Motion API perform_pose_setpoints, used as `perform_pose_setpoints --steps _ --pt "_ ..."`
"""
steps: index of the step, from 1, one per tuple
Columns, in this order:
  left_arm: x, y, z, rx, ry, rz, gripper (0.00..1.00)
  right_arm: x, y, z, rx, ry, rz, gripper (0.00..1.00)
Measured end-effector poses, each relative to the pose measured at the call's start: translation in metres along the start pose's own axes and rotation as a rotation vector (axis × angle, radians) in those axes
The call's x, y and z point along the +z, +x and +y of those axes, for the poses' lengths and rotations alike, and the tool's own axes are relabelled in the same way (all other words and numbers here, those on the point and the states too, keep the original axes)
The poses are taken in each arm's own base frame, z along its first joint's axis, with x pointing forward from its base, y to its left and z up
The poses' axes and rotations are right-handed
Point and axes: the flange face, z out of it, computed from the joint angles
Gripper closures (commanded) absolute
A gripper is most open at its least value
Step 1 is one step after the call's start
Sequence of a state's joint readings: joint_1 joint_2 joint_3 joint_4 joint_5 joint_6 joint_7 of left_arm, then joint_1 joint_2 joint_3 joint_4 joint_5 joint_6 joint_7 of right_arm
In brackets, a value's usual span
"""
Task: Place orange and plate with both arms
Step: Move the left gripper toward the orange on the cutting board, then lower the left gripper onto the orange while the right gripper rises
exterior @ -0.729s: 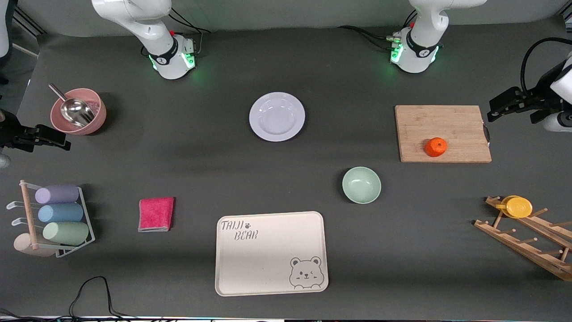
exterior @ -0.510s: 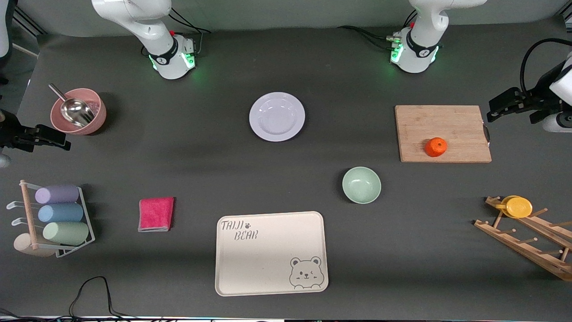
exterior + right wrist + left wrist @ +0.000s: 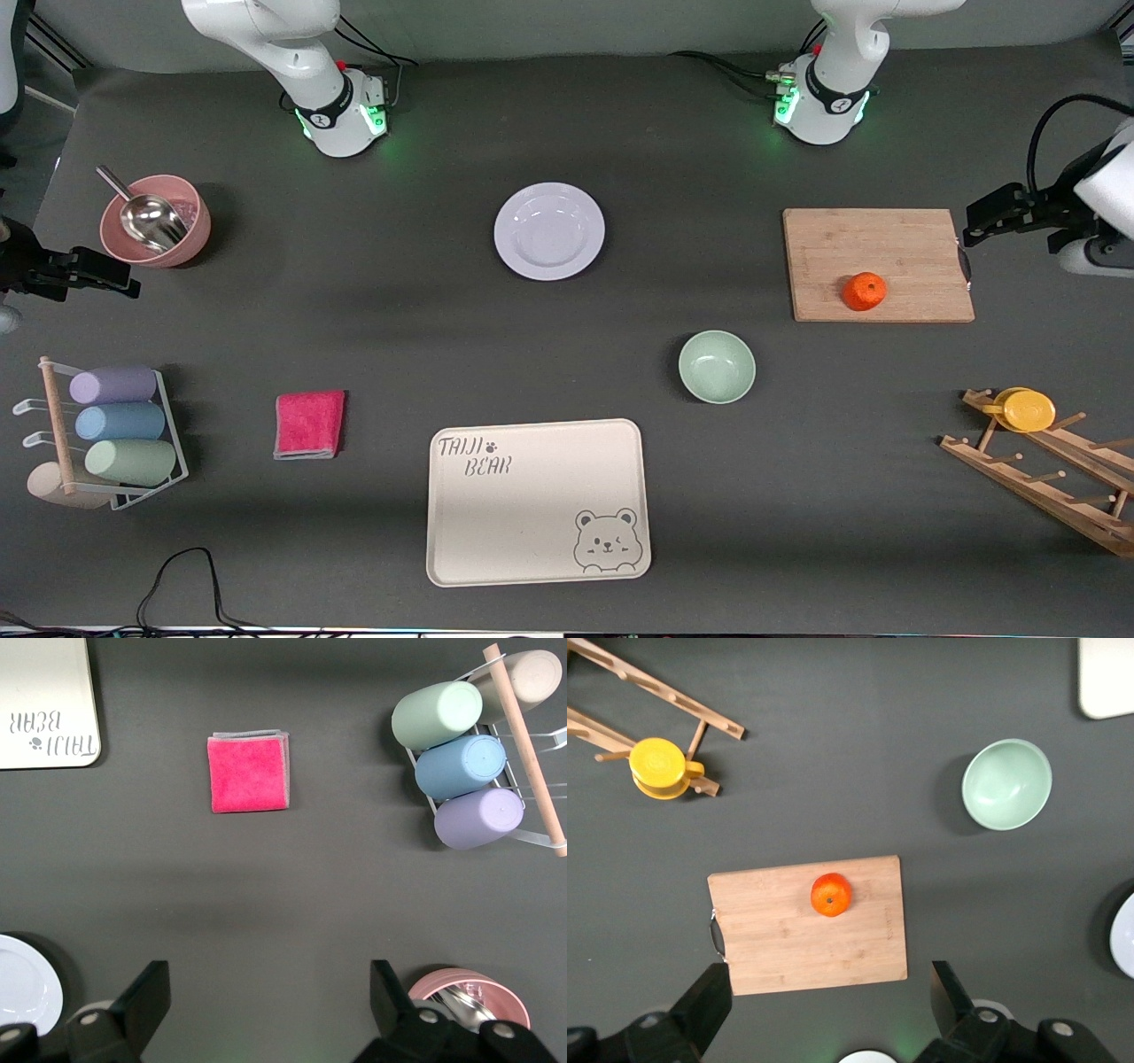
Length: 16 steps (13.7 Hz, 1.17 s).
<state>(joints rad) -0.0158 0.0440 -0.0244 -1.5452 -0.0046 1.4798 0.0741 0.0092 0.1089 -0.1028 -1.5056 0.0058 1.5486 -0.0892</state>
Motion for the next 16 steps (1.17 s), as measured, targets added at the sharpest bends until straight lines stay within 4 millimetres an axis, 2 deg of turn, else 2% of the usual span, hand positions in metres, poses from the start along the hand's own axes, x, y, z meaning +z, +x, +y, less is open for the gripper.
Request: perform_pose_setpoints --steps 4,9,11,16 --pt "0.055 0.017 -0.004 0.006 0.001 -0.053 0.00 0.000 0.000 0.000 0.000 0.000 0.000 0.00" --pt "0.109 0.024 -0.007 0.006 0.008 -0.041 0.01 0.004 -0.001 -0.007 -0.006 0.003 -0.011 0.00" --pt "0.136 0.026 -0.017 -0.006 0.008 -0.018 0.01 0.010 -0.004 -0.021 0.005 0.006 -0.025 0.00" --pt "0.203 0.014 -0.028 -0.018 0.010 0.019 0.01 0.004 -0.031 -0.087 0.047 0.007 -0.025 0.00"
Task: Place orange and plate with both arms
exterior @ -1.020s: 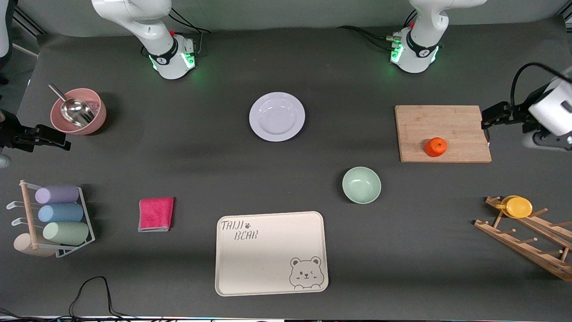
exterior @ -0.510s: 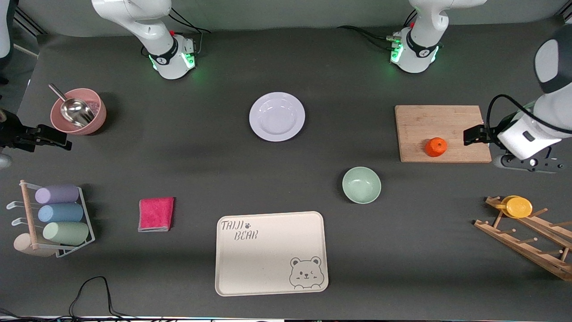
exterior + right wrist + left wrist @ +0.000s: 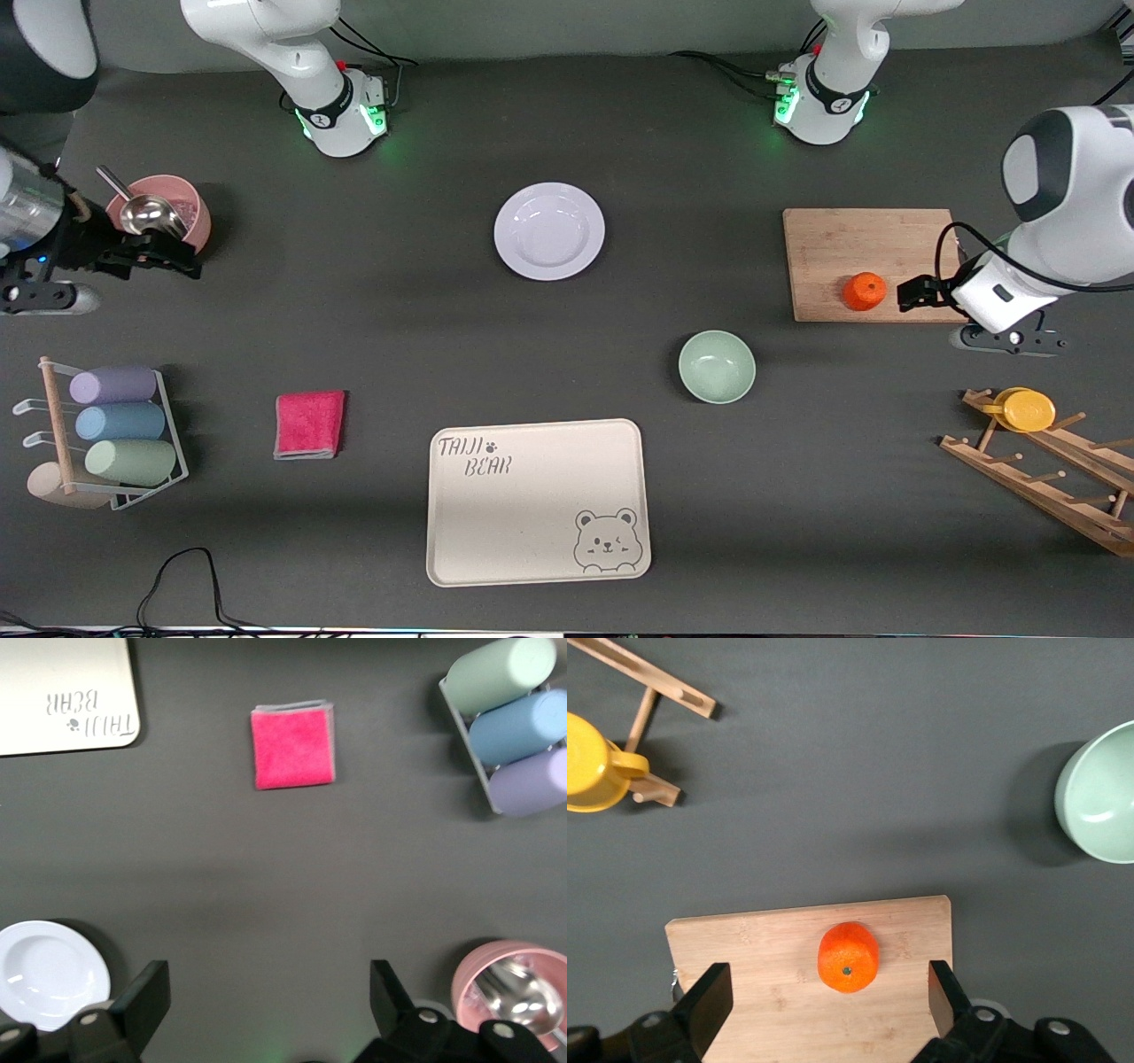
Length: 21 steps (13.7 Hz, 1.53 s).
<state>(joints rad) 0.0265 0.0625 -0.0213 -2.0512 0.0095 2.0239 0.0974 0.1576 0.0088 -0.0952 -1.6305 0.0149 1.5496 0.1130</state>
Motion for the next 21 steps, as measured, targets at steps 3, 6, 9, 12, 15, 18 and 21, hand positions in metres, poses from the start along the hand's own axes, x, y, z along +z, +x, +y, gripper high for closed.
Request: perform_pose_setpoints --steps 3,6,9,12,15,18,21 --pt "0.047 -0.020 -0.010 -0.021 0.002 0.036 0.01 -0.003 -0.032 -0.052 0.041 0.018 0.010 0.00" --pt "0.086 -0.040 -0.008 -0.023 0.002 0.052 0.01 -0.004 -0.069 -0.088 0.062 0.057 0.003 0.00" --pt "0.115 -0.057 -0.010 -0.036 -0.002 0.057 0.01 0.004 -0.108 -0.099 0.059 0.074 0.016 0.00" --pt "0.138 -0.072 -0.009 -0.051 -0.010 0.075 0.01 0.022 -0.156 -0.107 0.017 0.058 0.009 0.00" --pt "0.156 -0.082 -0.008 -0.070 -0.020 0.086 0.01 0.033 -0.175 -0.103 0.009 0.054 0.007 0.00" --pt "0.173 -0.086 -0.007 -0.095 -0.032 0.100 0.01 0.044 -0.176 -0.105 -0.036 0.097 -0.034 0.00" --pt "0.188 -0.090 -0.007 -0.104 -0.035 0.094 0.01 0.062 -0.172 -0.097 -0.062 0.191 -0.083 0.00"
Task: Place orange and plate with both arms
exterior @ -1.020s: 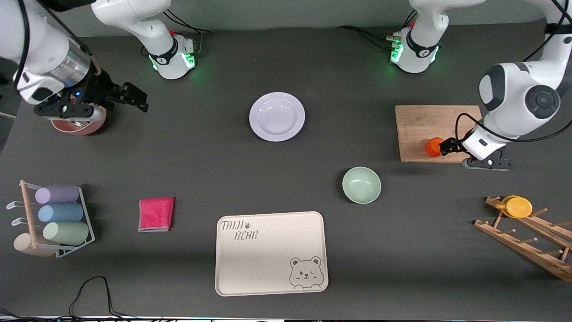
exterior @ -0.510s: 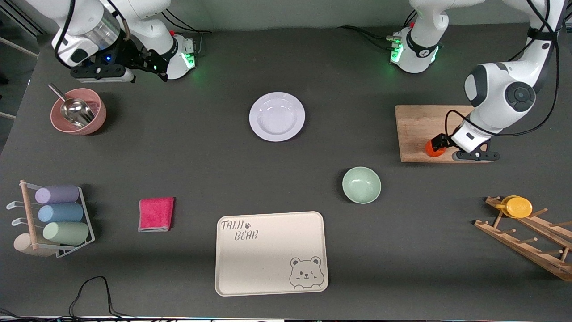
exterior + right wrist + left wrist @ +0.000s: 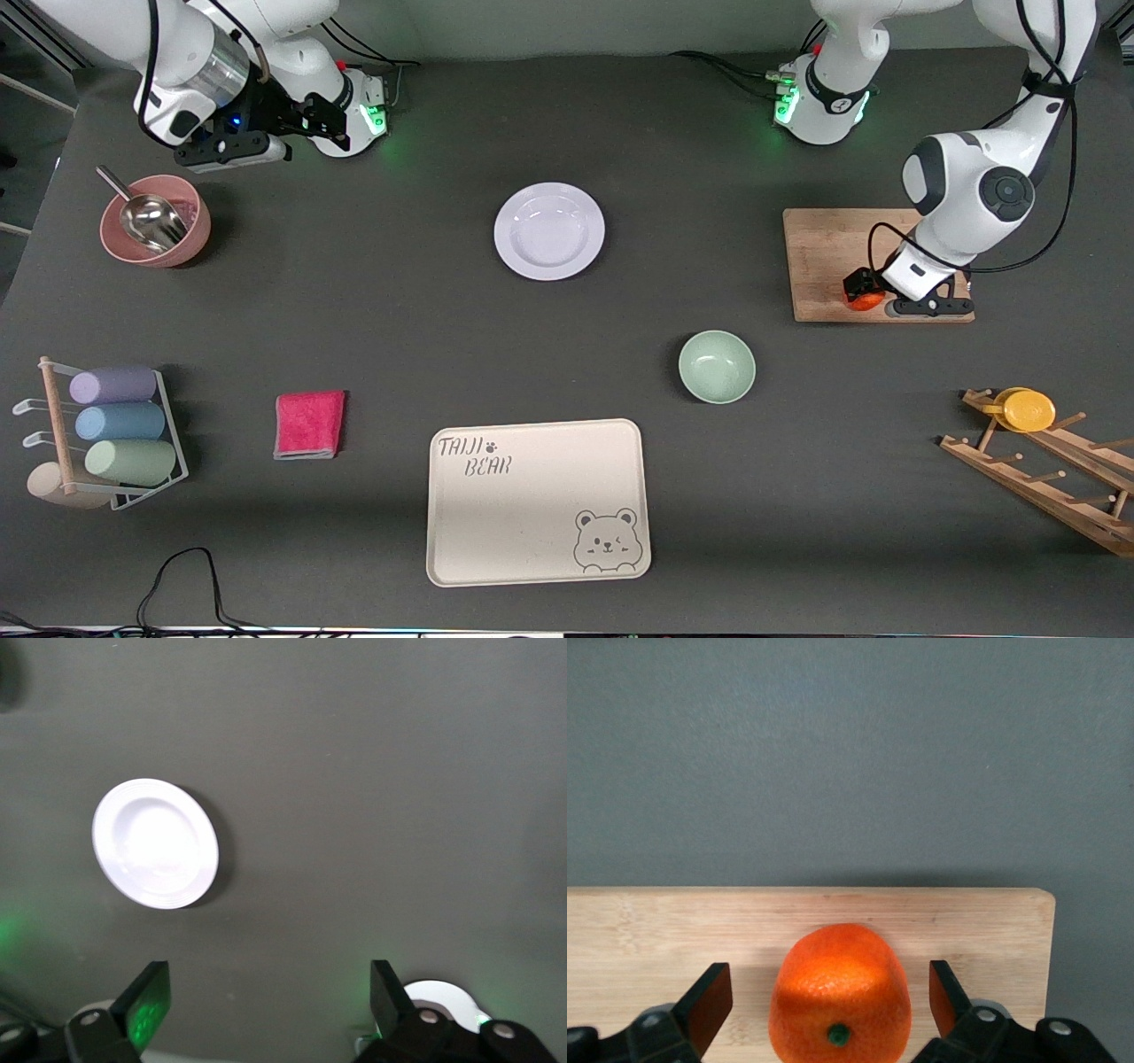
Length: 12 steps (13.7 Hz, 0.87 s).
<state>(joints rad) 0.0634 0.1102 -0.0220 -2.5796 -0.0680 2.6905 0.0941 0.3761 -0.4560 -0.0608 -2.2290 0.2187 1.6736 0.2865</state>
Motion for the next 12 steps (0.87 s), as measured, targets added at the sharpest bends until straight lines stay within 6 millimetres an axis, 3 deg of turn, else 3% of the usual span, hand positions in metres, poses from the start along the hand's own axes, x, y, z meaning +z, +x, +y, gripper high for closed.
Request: perform_pose_setpoints --steps 2,3,4,6,8,10,12 --pt "0.006 -0.002 -0.001 -0.025 -0.012 -0.011 0.03 0.013 0.003 0.004 -0.031 0.046 -0.018 0.00" --pt "0.008 -0.003 -0.001 -0.032 -0.016 -0.013 0.09 0.022 0.004 0.005 -0.050 0.069 -0.026 0.00" --pt "0.009 -0.003 0.000 -0.035 -0.017 -0.014 0.19 0.032 0.006 0.008 -0.072 0.094 -0.031 0.00" --pt "0.010 -0.003 0.000 -0.037 -0.018 -0.016 0.54 0.054 0.009 0.017 -0.116 0.163 -0.037 0.00" --pt "0.009 -0.003 0.000 -0.037 -0.018 -0.014 0.78 0.079 0.011 0.024 -0.141 0.224 -0.039 0.00" --pt "0.009 -0.003 0.000 -0.037 -0.018 -0.014 0.97 0.103 0.011 0.033 -0.159 0.301 -0.041 0.00" --pt "0.009 -0.003 0.000 -0.037 -0.018 -0.014 1.00 0.128 0.012 0.045 -0.170 0.365 -0.038 0.00"
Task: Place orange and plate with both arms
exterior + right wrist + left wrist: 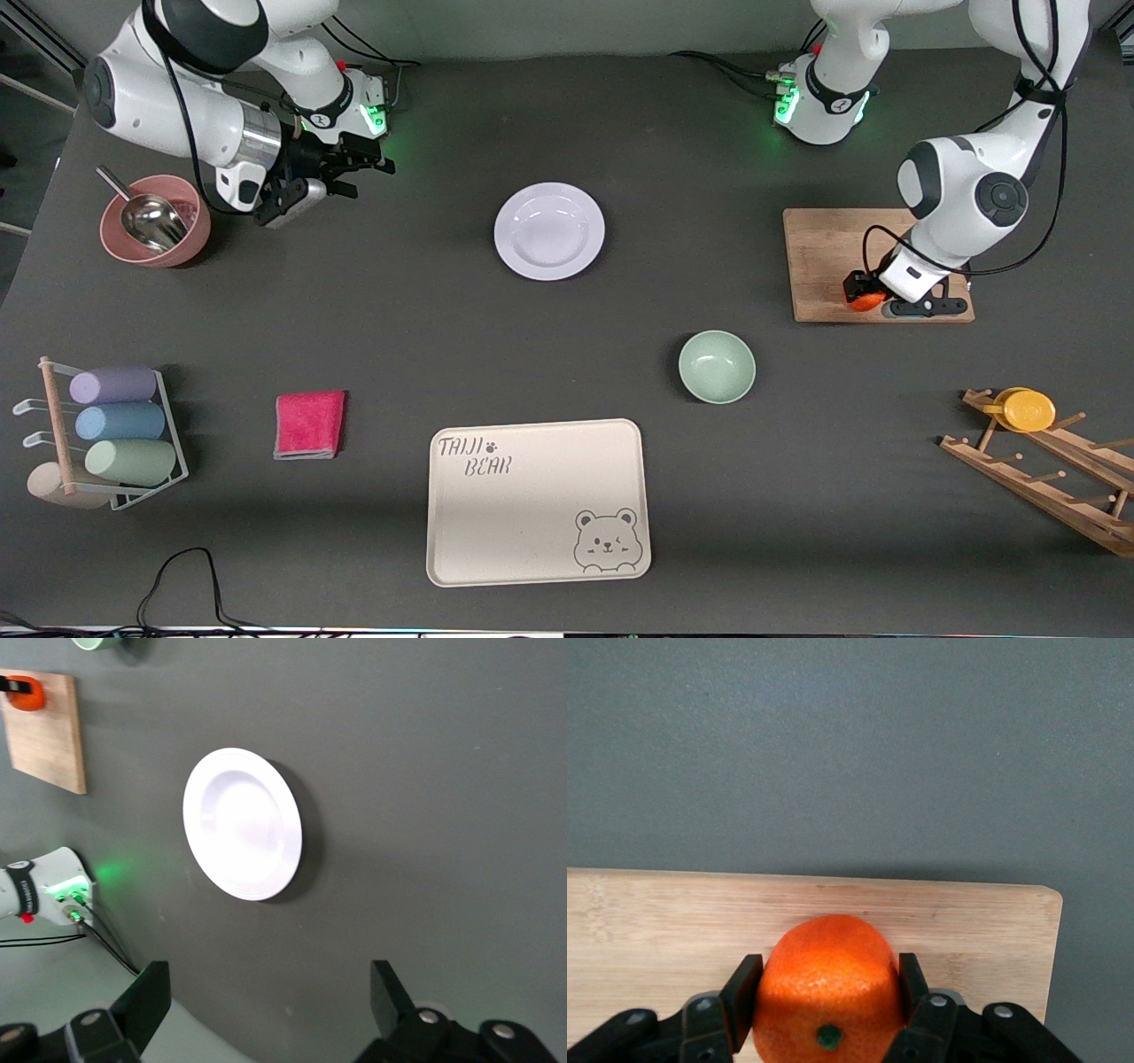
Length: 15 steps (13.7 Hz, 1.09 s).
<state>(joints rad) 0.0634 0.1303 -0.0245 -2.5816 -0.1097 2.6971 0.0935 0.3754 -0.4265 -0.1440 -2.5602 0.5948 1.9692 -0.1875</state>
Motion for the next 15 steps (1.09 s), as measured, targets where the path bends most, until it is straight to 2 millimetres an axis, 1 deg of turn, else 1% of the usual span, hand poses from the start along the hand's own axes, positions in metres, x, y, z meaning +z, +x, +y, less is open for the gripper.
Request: perform_pose_setpoints --steps 2,3,4,5,7,9,10,12,14,15 --pt "-0.002 0.002 0.001 0.002 -0.004 -0.021 1.00 0.019 0.001 0.016 -0.020 0.064 0.005 0.00" --pt "-0.007 0.006 0.002 0.004 -0.008 -0.043 1.00 0.031 0.001 0.024 -0.027 0.109 0.008 0.00" --pt "-0.017 0.014 0.005 0.009 -0.014 -0.065 1.00 0.045 0.001 0.034 -0.029 0.156 0.016 0.00" --pt "-0.034 0.023 0.008 0.014 -0.020 -0.081 1.00 0.060 0.001 0.046 -0.034 0.194 0.022 0.00" --pt "-0.076 0.038 0.013 0.028 -0.031 -0.092 1.00 0.089 0.000 0.071 -0.045 0.259 0.030 0.00" --pt "-0.121 0.044 0.021 0.043 -0.042 -0.098 1.00 0.115 -0.002 0.098 -0.053 0.325 0.052 0.00" --pt "-0.144 0.046 0.030 0.049 -0.060 -0.100 1.00 0.127 -0.004 0.111 -0.052 0.352 0.068 0.00" --pt "-0.191 0.045 0.057 0.076 -0.114 -0.116 1.00 0.149 -0.007 0.129 -0.048 0.391 0.101 0.00" --pt "-0.237 0.043 0.096 0.111 -0.133 -0.129 1.00 0.166 -0.011 0.142 -0.038 0.416 0.134 0.00" --pt "-0.255 0.042 0.121 0.104 -0.130 -0.129 1.00 0.173 -0.014 0.149 -0.030 0.430 0.153 0.00"
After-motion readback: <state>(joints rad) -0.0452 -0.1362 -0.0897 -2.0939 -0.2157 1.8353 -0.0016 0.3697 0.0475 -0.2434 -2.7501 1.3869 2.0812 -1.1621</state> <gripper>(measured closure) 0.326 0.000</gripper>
